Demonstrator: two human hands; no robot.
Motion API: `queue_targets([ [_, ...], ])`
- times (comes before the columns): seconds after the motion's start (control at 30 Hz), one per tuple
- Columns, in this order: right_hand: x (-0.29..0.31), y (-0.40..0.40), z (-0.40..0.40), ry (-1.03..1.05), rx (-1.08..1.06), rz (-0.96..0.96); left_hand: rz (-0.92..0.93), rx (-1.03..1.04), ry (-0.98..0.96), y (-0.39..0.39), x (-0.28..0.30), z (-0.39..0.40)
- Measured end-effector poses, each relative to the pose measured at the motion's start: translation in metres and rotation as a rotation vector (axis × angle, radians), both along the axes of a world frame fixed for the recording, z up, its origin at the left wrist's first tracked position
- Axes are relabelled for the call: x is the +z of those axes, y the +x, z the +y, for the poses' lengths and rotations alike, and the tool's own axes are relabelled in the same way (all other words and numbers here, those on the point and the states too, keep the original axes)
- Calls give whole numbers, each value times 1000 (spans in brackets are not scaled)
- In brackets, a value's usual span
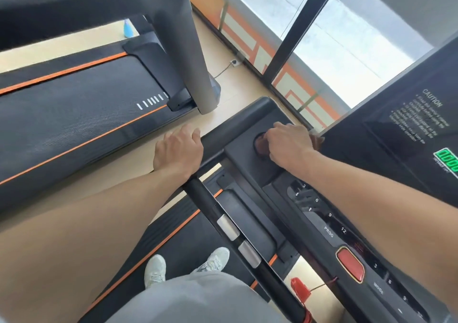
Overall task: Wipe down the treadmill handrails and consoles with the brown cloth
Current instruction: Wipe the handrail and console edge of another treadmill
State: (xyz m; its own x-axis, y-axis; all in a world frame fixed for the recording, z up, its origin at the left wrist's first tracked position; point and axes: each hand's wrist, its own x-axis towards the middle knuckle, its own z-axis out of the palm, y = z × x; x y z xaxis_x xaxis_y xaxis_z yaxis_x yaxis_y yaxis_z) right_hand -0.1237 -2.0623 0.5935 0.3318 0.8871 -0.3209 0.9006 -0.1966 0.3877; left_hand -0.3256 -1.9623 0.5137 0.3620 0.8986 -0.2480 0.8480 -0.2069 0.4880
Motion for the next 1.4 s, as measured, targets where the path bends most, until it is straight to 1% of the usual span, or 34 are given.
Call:
queue_targets([
  [0.07,-9,-11,6,59,-55,-23,-3,7,18,0,0,-1],
  [0.13,-15,-9,4,83,-100,67,6,7,14,1,0,0],
  [0.17,-14,-3,0,56,-105,151,9,6,13,1,0,-1],
  [0.23,-1,9,-3,-93,-78,260,4,3,12,1,1,-2],
  [0.27,5,10,-2,-151,-47,231,-3,7,4,0,2,-3],
  [0.3,8,8,1,-169,-7,159,-11,14,0,0,3,-3],
  [0.37,4,-5,10,-125,62,11,-29,23,16,0,3,-3],
  [0.4,-2,-12,13,-78,55,-19,-34,21,32,0,3,-3],
  [0.47,-15,-20,12,30,-5,-35,-30,18,52,0,1,-2],
  [0.53,-23,-16,3,109,-66,12,-13,16,38,0,1,-1],
  [0.6,-19,-7,-8,153,-192,161,3,9,24,0,1,-2],
  [0.63,-13,-4,-13,174,-288,281,4,8,27,0,2,-2],
  [0.7,0,-7,-24,280,-471,554,-8,9,38,-1,3,-3],
  [0.77,14,-27,-39,475,-574,780,-59,27,22,-3,6,-4],
  [0.83,19,-61,-53,688,-580,872,-182,102,-45,-6,9,-2],
  [0.87,17,-79,-58,722,-543,877,-275,159,-92,-9,9,-1],
  [0.9,11,-98,-62,680,-502,876,-384,215,-131,-13,8,-1],
  [0.93,1,-116,-64,550,-457,865,-496,259,-150,-18,9,-1],
  [1.0,-30,-156,-73,169,-349,796,-666,312,-133,-33,12,-7],
  [1.03,-51,-173,-81,86,-279,723,-716,322,-117,-43,16,-14],
  [1.1,-83,-194,-93,169,-190,538,-786,322,-92,-66,22,-33],
  [1.17,-96,-195,-91,270,-197,442,-865,307,-98,-90,23,-58],
  [1.3,-91,-179,-71,293,-320,545,-911,250,-234,-127,14,-112],
  [1.4,-84,-172,-73,309,-388,626,-862,227,-336,-142,-3,-141],
])
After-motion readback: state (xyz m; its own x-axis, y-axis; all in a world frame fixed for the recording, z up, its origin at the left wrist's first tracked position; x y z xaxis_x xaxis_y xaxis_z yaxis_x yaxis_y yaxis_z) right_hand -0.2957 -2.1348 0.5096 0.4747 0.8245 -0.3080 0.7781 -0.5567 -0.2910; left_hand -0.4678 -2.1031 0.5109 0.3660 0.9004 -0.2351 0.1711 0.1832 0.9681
